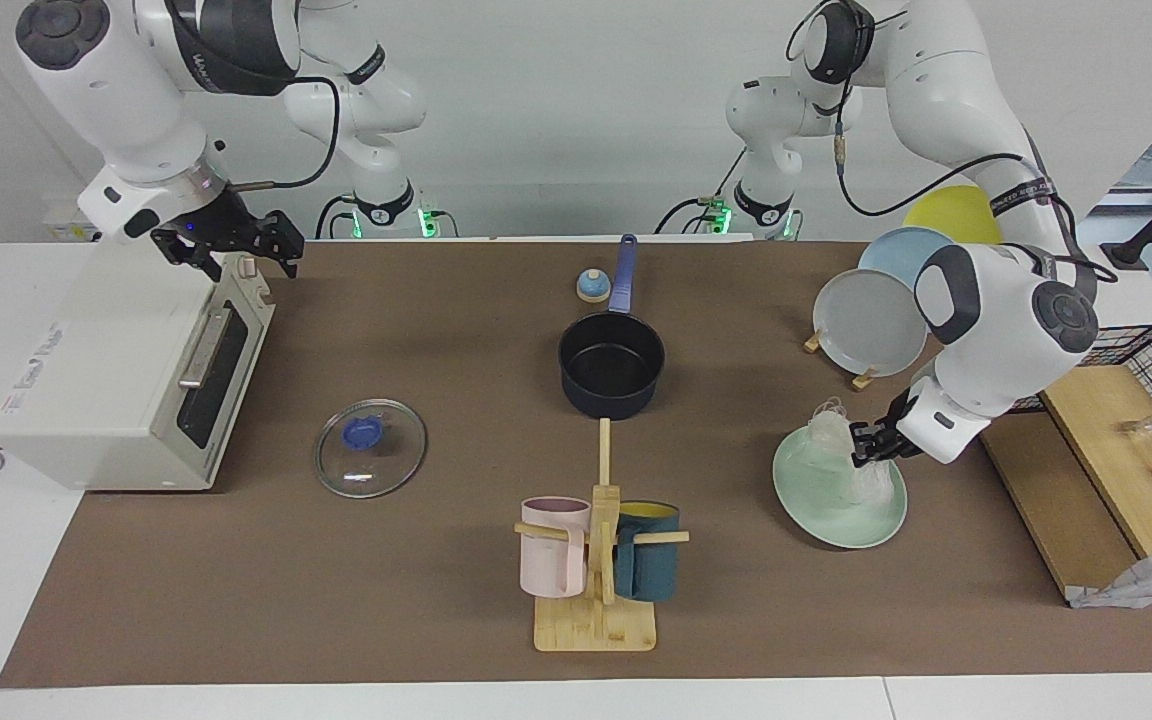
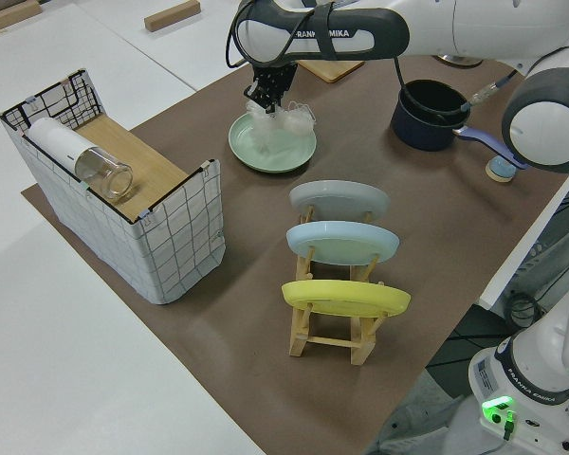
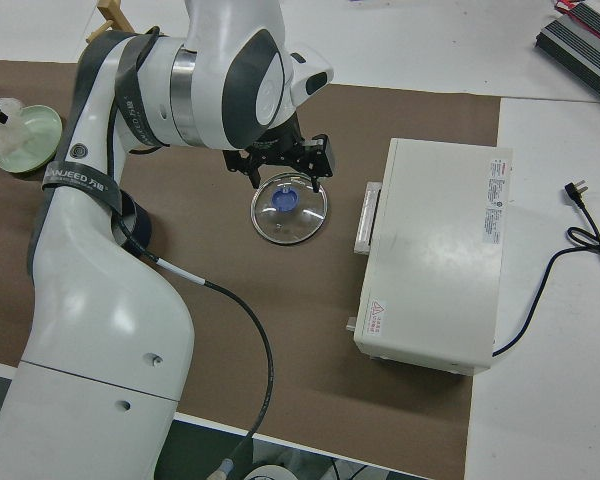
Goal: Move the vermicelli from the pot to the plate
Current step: 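Lower the vermicelli onto the green plate and open the left gripper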
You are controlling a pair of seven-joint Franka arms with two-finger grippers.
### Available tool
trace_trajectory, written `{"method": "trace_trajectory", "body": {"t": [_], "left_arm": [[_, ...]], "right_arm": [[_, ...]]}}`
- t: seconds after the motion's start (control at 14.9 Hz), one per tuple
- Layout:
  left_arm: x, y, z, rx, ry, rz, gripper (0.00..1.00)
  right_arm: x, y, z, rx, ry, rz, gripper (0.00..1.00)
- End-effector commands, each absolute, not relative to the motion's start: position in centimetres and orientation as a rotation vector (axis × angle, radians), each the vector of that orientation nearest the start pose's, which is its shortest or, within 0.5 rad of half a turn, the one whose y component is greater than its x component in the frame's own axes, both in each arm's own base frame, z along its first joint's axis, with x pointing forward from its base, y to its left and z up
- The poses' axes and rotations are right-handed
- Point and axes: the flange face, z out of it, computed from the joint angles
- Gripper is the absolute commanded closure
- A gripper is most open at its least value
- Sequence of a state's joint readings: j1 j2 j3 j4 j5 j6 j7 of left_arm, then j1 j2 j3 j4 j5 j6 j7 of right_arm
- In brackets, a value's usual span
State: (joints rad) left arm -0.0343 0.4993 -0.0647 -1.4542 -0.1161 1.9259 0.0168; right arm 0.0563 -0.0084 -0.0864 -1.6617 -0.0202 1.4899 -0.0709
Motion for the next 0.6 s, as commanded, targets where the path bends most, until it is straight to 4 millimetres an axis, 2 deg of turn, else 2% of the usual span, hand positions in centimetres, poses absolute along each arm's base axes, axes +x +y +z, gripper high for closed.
{"method": "trace_trajectory", "body": {"t": [0.0, 0.13, 0.27, 0.47, 0.54], "left_arm": [[70.1, -7.3, 39.0, -3.26, 0.144, -0.024, 1.0], [70.3, -7.2, 37.4, -3.256, 0.15, -0.042, 1.0], [70.2, -7.1, 36.2, -3.251, 0.217, -0.066, 1.0], [69.9, -7.3, 35.7, -3.249, 0.238, -0.065, 0.98], [69.9, -7.3, 35.8, -3.25, 0.235, -0.065, 0.01]], "right_arm": [[54.2, -2.1, 59.5, -3.143, -0.054, 0.275, 0.0], [53.8, -3.2, 59.8, -3.134, -0.021, 0.259, 0.0], [53.9, -3.3, 59.9, -3.135, -0.018, 0.249, 0.0], [53.7, -2.9, 60.5, -3.138, -0.023, 0.228, 0.0], [53.6, -2.7, 60.7, -3.138, -0.03, 0.225, 0.0]]}}
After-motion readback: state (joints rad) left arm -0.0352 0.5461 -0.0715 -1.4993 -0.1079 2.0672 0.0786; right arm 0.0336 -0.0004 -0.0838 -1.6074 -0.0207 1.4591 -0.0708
